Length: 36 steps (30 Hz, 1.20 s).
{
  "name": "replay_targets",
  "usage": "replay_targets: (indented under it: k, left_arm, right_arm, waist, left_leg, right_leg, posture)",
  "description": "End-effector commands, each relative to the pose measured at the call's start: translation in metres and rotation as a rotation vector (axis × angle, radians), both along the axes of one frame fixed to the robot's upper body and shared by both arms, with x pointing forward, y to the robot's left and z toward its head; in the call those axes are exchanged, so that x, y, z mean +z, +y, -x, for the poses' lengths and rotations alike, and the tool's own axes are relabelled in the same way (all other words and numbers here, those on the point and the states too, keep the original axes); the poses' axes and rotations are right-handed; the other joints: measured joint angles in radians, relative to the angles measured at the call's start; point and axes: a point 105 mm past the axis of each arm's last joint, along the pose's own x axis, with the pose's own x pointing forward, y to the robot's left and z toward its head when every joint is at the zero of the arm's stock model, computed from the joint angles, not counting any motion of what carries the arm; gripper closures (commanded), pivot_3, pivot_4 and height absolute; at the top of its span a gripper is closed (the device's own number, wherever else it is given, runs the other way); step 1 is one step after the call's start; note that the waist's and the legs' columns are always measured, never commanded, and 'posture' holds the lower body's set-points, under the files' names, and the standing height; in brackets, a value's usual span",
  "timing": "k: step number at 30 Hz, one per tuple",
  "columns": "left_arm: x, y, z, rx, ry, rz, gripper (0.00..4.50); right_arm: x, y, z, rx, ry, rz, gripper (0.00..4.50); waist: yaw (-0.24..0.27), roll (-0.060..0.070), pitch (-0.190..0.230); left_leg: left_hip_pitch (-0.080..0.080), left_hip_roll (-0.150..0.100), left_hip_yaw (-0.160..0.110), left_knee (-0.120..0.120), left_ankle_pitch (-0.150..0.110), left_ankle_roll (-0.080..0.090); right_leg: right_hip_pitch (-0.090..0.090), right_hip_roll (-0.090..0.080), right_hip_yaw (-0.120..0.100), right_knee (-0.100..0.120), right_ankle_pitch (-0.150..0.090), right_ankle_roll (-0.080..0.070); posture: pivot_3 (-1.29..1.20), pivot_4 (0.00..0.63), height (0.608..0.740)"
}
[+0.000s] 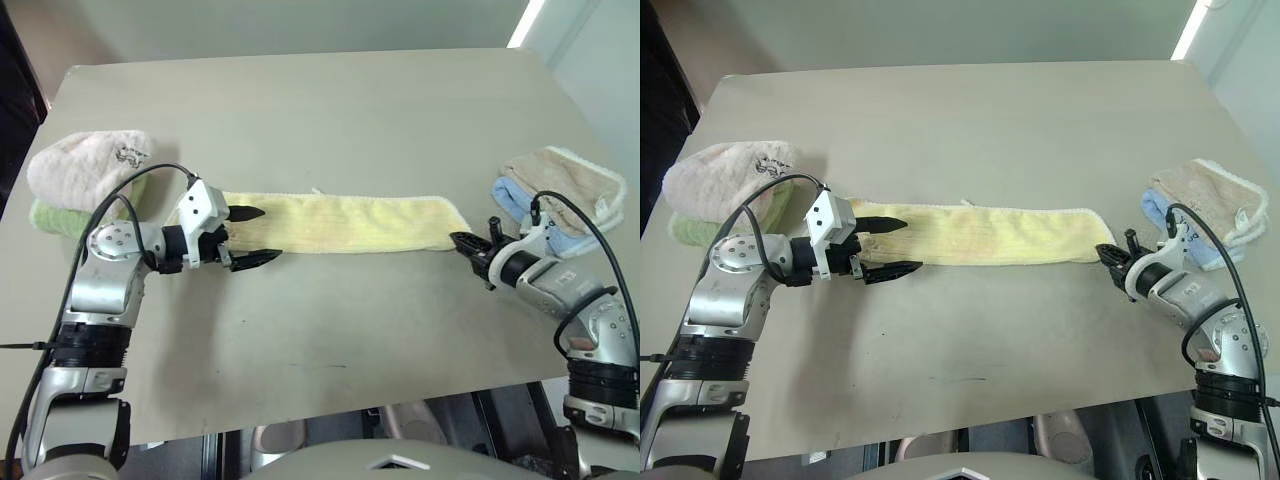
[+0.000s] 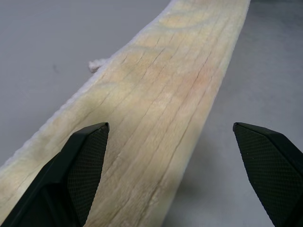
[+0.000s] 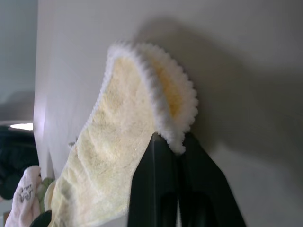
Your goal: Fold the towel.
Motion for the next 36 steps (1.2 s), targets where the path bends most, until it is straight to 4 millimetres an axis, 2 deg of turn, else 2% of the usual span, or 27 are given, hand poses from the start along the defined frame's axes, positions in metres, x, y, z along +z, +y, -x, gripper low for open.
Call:
replay_targets:
  k: [1, 6, 10, 12, 14, 17, 19, 22, 26, 30, 33, 36]
  left_arm:
    - [0.010, -0.004, -0.001, -0.020, -0.042, 0.011, 0.00]
    - [0.010, -0.004, -0.002, -0.022, -0.043, 0.011, 0.00]
    - [0.009, -0.004, -0.003, -0.024, -0.043, 0.011, 0.00]
    - [0.009, -0.006, -0.004, -0.029, -0.044, 0.012, 0.00]
    - [0.009, -0.008, -0.005, -0.032, -0.045, 0.013, 0.00]
    - [0.009, -0.009, -0.007, -0.035, -0.048, 0.015, 0.00]
    - [0.009, -0.010, -0.008, -0.036, -0.048, 0.015, 0.00]
    - [0.010, -0.011, -0.009, -0.038, -0.051, 0.017, 0.00]
    - [0.009, -0.013, -0.009, -0.041, -0.053, 0.021, 0.00]
    - [0.009, -0.015, -0.008, -0.043, -0.058, 0.027, 0.00]
    - [0.009, -0.016, -0.007, -0.042, -0.061, 0.030, 0.00]
    - [0.009, -0.013, -0.005, -0.033, -0.062, 0.029, 0.00]
  right_arm:
    - [0.017, -0.030, -0.002, -0.101, -0.063, 0.041, 4.48]
    - [0.035, -0.058, -0.006, -0.152, -0.127, 0.104, 4.48]
    - [0.050, -0.064, -0.010, -0.114, -0.182, 0.186, 4.48]
    - [0.068, -0.052, -0.014, -0.002, -0.268, 0.329, 4.48]
    - [0.081, -0.033, -0.017, 0.149, -0.351, 0.508, 4.48]
    - [0.093, -0.002, -0.017, 0.368, -0.462, 0.720, 4.48]
    - [0.094, 0.011, -0.016, 0.479, -0.504, 0.808, 4.48]
    - [0.085, 0.036, -0.015, 0.667, -0.524, 0.934, 4.48]
    - [0.070, 0.084, -0.018, 0.881, -0.580, 0.970, 4.48]
    - [0.059, 0.118, -0.025, 0.976, -0.621, 0.990, 4.48]
    - [0.054, 0.134, -0.026, 1.031, -0.641, 0.993, 4.48]
    - [0.046, 0.138, -0.028, 1.057, -0.634, 1.006, 4.48]
  waist:
    - [0.001, 0.000, 0.000]
    - [0.005, 0.000, 0.000]
    - [0.004, 0.000, 0.000]
    - [0.004, 0.001, 0.000]
    - [0.003, 0.001, 0.000]
    - [-0.003, 0.000, 0.000]
    - [-0.003, 0.000, 0.000]
    - [-0.003, 0.000, 0.000]
    - [-0.005, 0.000, 0.000]
    - [-0.008, 0.000, 0.000]
    - [-0.005, 0.000, 0.000]
    - [-0.004, 0.000, 0.000]
  left_leg:
    - [0.000, 0.000, 0.000, 0.000, 0.000, 0.000]
    - [-0.001, -0.001, 0.000, 0.001, 0.000, 0.000]
    - [-0.001, -0.001, 0.001, 0.000, 0.000, 0.000]
    - [-0.001, -0.001, 0.001, 0.000, 0.000, 0.000]
    - [-0.001, -0.001, 0.002, 0.001, 0.000, 0.000]
    - [-0.001, -0.001, 0.002, 0.002, 0.000, 0.000]
    - [-0.001, -0.001, 0.002, 0.002, 0.000, 0.000]
    - [-0.001, -0.001, 0.002, 0.003, 0.000, 0.001]
    - [-0.001, 0.000, 0.003, 0.004, -0.001, 0.001]
    - [-0.001, 0.001, 0.002, 0.005, -0.001, 0.002]
    - [-0.001, 0.002, 0.002, 0.006, -0.001, 0.002]
    - [-0.001, 0.002, 0.002, 0.006, -0.001, 0.002]
  right_leg:
    - [0.000, 0.000, 0.000, 0.000, 0.000, 0.000]
    - [0.000, -0.001, 0.000, 0.000, -0.001, -0.001]
    - [0.000, -0.002, 0.000, 0.000, -0.001, 0.000]
    - [0.000, -0.002, 0.000, 0.000, 0.000, 0.001]
    - [0.000, -0.002, 0.000, 0.000, 0.001, 0.002]
    - [0.000, -0.001, -0.001, 0.000, 0.001, 0.002]
    - [0.000, -0.001, -0.001, 0.000, 0.001, 0.002]
    - [0.000, 0.000, -0.001, 0.000, 0.001, 0.002]
    - [0.000, 0.000, -0.001, 0.000, 0.002, 0.001]
    - [-0.002, 0.000, -0.002, 0.000, 0.004, -0.002]
    - [-0.004, 0.000, -0.003, 0.000, 0.004, -0.003]
    - [-0.004, 0.000, -0.003, 0.000, 0.004, -0.003]
  posture:
    - [0.00, 0.150, 0.740]
    - [0.00, 0.150, 0.740]
    - [0.00, 0.150, 0.740]
    - [0.00, 0.150, 0.740]
    - [0.00, 0.150, 0.740]
    - [0.00, 0.150, 0.740]
    - [0.00, 0.150, 0.740]
    - [0.00, 0.150, 0.740]
    - [0.00, 0.150, 0.740]
    - [0.00, 0.150, 0.740]
    - [0.00, 0.150, 0.740]
    - [0.00, 0.150, 0.740]
